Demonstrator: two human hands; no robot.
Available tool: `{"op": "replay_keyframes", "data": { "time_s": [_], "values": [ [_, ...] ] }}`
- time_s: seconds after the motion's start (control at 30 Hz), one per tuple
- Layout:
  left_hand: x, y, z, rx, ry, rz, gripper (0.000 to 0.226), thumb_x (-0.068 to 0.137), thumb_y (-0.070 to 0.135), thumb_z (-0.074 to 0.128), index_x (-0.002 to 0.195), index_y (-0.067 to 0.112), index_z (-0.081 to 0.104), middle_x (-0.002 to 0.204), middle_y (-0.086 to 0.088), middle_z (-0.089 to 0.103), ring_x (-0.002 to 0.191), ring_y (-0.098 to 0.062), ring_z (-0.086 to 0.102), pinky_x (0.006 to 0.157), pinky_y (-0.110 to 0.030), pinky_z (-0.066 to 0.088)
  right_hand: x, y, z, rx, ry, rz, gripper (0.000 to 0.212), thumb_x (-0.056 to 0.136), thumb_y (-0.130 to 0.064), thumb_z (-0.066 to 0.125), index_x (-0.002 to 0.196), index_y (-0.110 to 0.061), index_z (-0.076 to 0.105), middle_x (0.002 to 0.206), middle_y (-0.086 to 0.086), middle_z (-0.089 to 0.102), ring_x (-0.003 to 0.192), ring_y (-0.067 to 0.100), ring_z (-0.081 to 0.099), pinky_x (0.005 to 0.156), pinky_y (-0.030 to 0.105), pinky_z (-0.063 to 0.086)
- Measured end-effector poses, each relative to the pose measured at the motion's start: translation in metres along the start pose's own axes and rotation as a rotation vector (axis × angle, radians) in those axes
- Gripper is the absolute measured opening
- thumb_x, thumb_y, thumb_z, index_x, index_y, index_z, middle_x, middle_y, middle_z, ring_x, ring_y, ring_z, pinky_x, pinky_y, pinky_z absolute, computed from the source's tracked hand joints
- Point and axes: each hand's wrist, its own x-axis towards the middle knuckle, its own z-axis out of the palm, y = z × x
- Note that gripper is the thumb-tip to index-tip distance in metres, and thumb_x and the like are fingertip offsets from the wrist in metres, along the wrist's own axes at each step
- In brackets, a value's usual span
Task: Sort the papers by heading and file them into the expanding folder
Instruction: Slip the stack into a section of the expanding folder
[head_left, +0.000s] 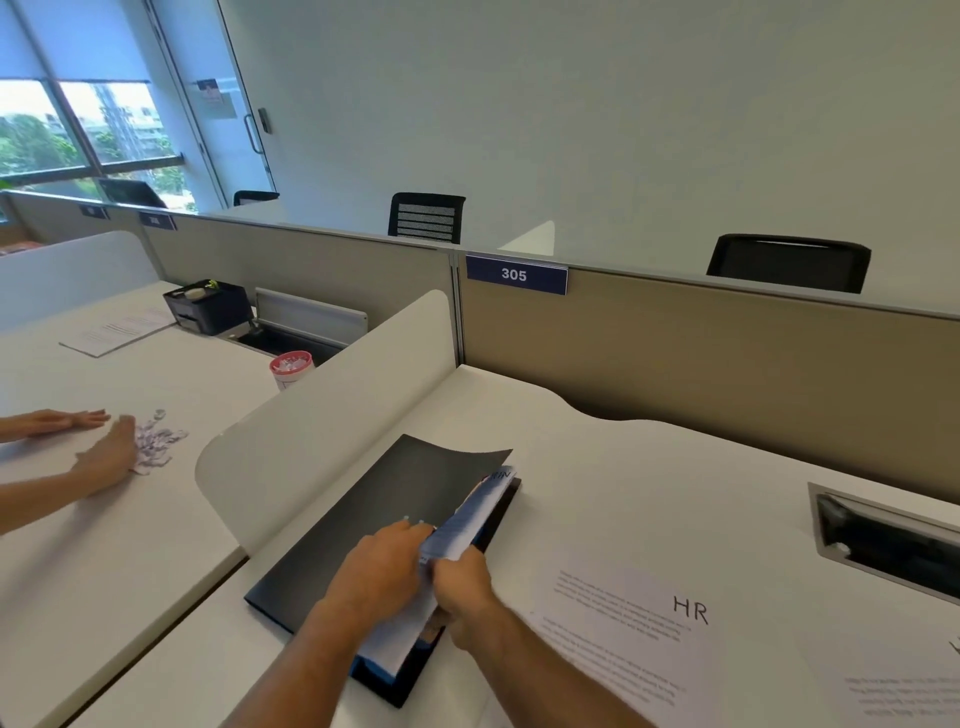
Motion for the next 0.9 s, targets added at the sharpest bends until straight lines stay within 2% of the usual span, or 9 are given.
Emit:
{"op": "replay_keyframes", "data": {
  "time_s": [0.13,0.2,0.3,0.4,0.5,0.6,0.7,0.83,0.9],
  "values": [
    [0.004,-0.004,0.006,-0.009,-0.039,0.010,0.036,0.098,0.037,0.054,0.132,0.026,0.057,0.128,0.005,0.064,0.110,-0.014,0.065,0.098,-0.027,0.050,0.009,-0.003,0.005,0.064,-0.111,0.036,0.027,0.099,-0.009,0.051,0.123,0.000,0.059,0.107,0.018,0.065,0.101,0.033,0.064,0.092,0.045,0.056],
    [0.004,-0.004,0.007,0.000,-0.028,0.031,0.036,0.098,0.033,0.054,0.133,0.028,0.056,0.128,0.006,0.063,0.109,-0.013,0.064,0.098,-0.025,0.049,0.011,-0.003,0.008,0.068,-0.167,-0.009,0.031,0.105,-0.009,0.042,0.128,0.007,0.054,0.104,0.017,0.060,0.099,0.031,0.058,0.084,0.037,0.054],
    [0.004,-0.003,0.008,0.011,-0.015,0.068,0.035,0.097,0.027,0.051,0.131,0.031,0.056,0.126,0.008,0.062,0.108,-0.011,0.061,0.095,-0.023,0.046,0.013,-0.002,0.010,-0.021,-0.118,-0.064,0.033,0.108,-0.018,0.031,0.127,-0.001,0.051,0.108,0.017,0.058,0.100,0.029,0.056,0.088,0.037,0.050],
    [0.004,-0.002,0.007,-0.002,-0.023,0.079,0.035,0.098,0.027,0.051,0.132,0.032,0.055,0.127,0.008,0.061,0.110,-0.010,0.059,0.097,-0.023,0.045,0.013,0.002,0.009,-0.061,-0.206,-0.060,0.021,0.103,-0.016,0.044,0.120,-0.009,0.054,0.108,0.011,0.063,0.097,0.024,0.062,0.092,0.042,0.053],
    [0.001,-0.002,0.006,-0.035,-0.017,0.072,0.036,0.097,0.027,0.051,0.133,0.034,0.055,0.127,0.010,0.061,0.110,-0.009,0.058,0.098,-0.024,0.046,0.016,0.004,0.004,-0.211,-0.114,-0.076,0.022,0.100,-0.022,0.049,0.119,-0.015,0.058,0.116,0.010,0.068,0.100,0.027,0.068,0.092,0.047,0.057],
    [-0.004,0.002,0.008,-0.039,0.002,0.063,0.035,0.097,0.031,0.050,0.131,0.037,0.054,0.124,0.013,0.061,0.106,-0.007,0.056,0.094,-0.023,0.046,0.012,0.001,-0.010,-0.444,-0.023,-0.120,0.019,0.100,-0.026,0.049,0.117,-0.018,0.050,0.111,0.007,0.067,0.091,0.023,0.068,0.080,0.036,0.061],
    [-0.008,0.010,0.014,0.012,0.017,0.038,0.033,0.094,0.037,0.050,0.127,0.037,0.054,0.120,0.014,0.061,0.103,-0.008,0.057,0.087,-0.026,0.049,0.004,0.005,-0.027,-0.652,0.080,-0.257,0.043,0.089,-0.028,0.060,0.125,-0.027,0.037,0.116,0.003,0.064,0.101,0.022,0.065,0.076,0.029,0.050],
    [-0.014,0.022,0.027,0.163,-0.010,-0.003,0.032,0.092,0.048,0.049,0.121,0.036,0.056,0.119,0.012,0.061,0.108,-0.013,0.057,0.079,-0.029,0.049,-0.007,0.016,-0.051,-0.613,0.093,-0.230,0.050,0.084,-0.034,0.068,0.126,-0.031,0.041,0.119,0.000,0.065,0.102,0.022,0.067,0.085,0.032,0.055],
    [-0.018,0.028,0.038,0.185,-0.009,-0.032,0.036,0.094,0.054,0.046,0.124,0.035,0.054,0.121,0.011,0.060,0.109,-0.013,0.056,0.080,-0.029,0.050,-0.015,0.022,-0.069,-0.589,0.095,-0.256,0.043,0.085,-0.033,0.065,0.122,-0.036,0.044,0.111,-0.002,0.069,0.090,0.019,0.070,0.080,0.035,0.060]
  ]
}}
